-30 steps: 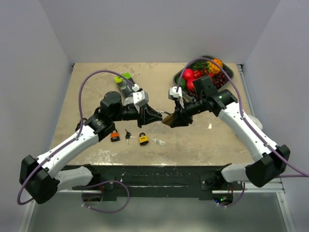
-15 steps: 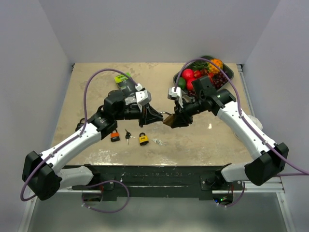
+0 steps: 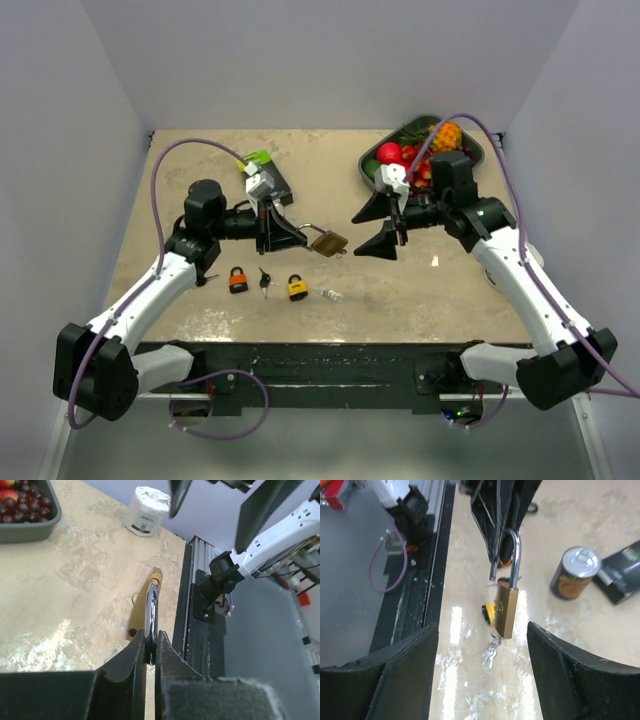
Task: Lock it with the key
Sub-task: Lock the lock.
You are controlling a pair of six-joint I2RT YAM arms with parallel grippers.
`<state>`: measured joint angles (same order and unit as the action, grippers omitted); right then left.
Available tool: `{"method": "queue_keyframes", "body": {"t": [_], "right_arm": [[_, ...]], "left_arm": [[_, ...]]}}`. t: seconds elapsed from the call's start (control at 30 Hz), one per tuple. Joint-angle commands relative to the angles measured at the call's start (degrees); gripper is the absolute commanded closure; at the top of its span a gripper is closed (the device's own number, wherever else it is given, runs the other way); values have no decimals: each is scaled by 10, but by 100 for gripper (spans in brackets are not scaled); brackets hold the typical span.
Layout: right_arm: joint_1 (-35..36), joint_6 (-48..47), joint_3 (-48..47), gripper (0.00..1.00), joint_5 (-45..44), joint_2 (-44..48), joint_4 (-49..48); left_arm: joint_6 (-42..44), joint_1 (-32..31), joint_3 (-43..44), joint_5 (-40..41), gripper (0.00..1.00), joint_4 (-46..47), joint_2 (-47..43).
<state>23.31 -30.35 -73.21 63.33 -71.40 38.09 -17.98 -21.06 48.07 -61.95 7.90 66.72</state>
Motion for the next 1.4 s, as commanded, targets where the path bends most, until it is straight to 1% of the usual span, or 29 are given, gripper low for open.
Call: {"method": "queue_keyframes", "body": {"t": [0.0,0.07,0.1,0.13,0.17,0.2,0.23,0.27,0.3,0.37,0.4,0.5,0.57,0.6,0.63,0.73,0.8,0.83,0.87,1.0,1.1,1.27,1.37], "right_arm": [[-10,44,31,23,47,37,-81],[-10,84,51,18,43,48,-125],[-10,100,79,11,40,61,-148],[-9,142,95,10,38,70,-175],[-8,169,112,9,28,78,-243],[-7,196,146,4,18,95,-282],[-8,252,162,2,9,102,-319],[-6,291,178,1,-14,109,-400],[-6,324,201,1,-42,115,-433],[-5,336,204,1,-49,123,-467],[-5,340,210,1,-35,125,-490],[3,346,209,1,-18,117,-512],[28,340,204,1,-45,110,-507],[38,331,204,2,-74,110,-507],[58,324,205,4,-89,109,-508],[81,334,217,8,-121,103,-541],[82,349,226,10,-129,99,-564],[84,350,228,13,-130,96,-569],[86,351,229,17,-131,90,-571],[86,354,236,27,-135,82,-579],[86,370,246,34,-139,75,-611],[90,405,255,43,-160,64,-660],[95,421,259,50,-168,62,-682]], "left_arm": [[-150,13,-23,-32,100,192,-40],[-169,14,-26,-27,100,222,-43],[-188,14,-32,-26,100,235,-46],[-199,14,-36,-25,100,266,-50],[-222,14,-39,-25,100,282,-52],[-231,14,-41,-25,100,294,-51],[-242,13,-42,-27,100,315,-48],[-266,13,-44,-28,100,329,-48],[-279,13,-47,-30,100,343,-47],[-301,13,-51,-24,100,370,-47],[-310,13,-54,-13,100,381,-49],[-353,12,-69,-1,100,434,-44],[-375,11,-75,5,100,448,-43],[-377,11,-76,12,100,453,-44],[-382,10,-76,16,100,454,-44],[-388,7,-77,24,100,465,-45],[-391,7,-78,26,100,469,-47],[-393,7,-78,28,100,469,-48],[-394,7,-81,28,100,471,-49],[-398,7,-86,32,100,479,-52],[-401,6,-88,35,100,485,-52],[-409,6,-91,35,100,493,-51],[-410,6,-92,38,100,492,-51]]}}
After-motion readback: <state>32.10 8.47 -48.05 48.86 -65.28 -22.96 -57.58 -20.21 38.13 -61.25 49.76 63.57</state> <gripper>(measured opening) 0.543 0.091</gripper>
